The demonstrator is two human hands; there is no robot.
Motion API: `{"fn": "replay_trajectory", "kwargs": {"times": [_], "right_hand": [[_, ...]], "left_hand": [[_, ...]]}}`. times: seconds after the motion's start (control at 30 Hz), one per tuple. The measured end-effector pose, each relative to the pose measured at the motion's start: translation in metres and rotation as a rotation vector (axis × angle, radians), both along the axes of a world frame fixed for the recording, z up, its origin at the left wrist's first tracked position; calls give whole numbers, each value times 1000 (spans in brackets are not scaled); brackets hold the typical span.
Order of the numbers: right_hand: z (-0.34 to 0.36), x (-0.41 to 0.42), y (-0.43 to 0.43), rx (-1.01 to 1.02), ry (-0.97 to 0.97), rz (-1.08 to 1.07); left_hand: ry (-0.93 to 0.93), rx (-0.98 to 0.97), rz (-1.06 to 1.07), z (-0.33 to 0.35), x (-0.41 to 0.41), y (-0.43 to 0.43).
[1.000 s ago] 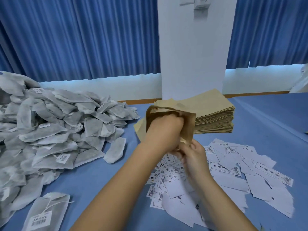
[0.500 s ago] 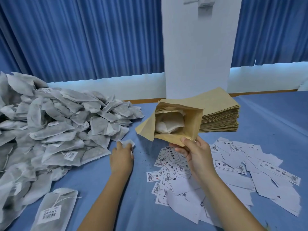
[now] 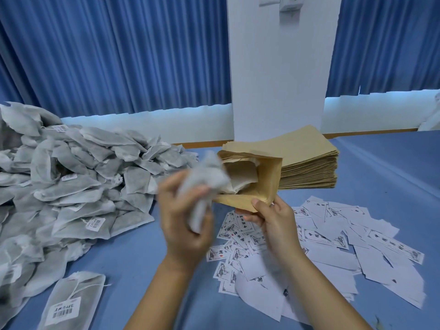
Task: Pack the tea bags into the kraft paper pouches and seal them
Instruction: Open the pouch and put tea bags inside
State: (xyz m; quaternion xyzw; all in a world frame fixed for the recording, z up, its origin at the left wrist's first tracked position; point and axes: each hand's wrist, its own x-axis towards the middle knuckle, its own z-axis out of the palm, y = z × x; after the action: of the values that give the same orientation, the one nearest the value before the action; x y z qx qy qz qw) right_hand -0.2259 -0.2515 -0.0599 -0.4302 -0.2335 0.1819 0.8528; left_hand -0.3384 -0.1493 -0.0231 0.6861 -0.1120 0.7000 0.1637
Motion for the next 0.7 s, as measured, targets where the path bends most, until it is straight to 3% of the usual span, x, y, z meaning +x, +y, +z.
{"fn": "replay_trajectory", "kwargs": {"times": [0.07, 0.1, 0.2, 0.4, 0.5, 0.57, 0.63, 0.7], "right_hand": [[-3, -1, 2, -74, -43, -69], [-4, -2, 1, -135, -66, -101], [-7, -2, 2, -141, -87, -91], [-5, -16, 7, -228, -141, 24], [-5, -21, 4, -228, -110, 91], [-4, -23, 5, -236, -115, 152], [-5, -27, 6, -249, -126, 185], [-5, -32, 6, -240, -167, 186]], "left_hand": [[308, 282, 13, 9, 6, -21], [496, 314, 97, 12, 13, -28], [955, 74, 395, 13, 36, -33], [1371, -132, 743, 22, 78, -3], [1664, -29, 878, 28, 91, 12], [1788, -22, 842, 23, 91, 19], [1841, -55, 788, 19, 81, 21], [1716, -99, 736, 20, 62, 20]]}}
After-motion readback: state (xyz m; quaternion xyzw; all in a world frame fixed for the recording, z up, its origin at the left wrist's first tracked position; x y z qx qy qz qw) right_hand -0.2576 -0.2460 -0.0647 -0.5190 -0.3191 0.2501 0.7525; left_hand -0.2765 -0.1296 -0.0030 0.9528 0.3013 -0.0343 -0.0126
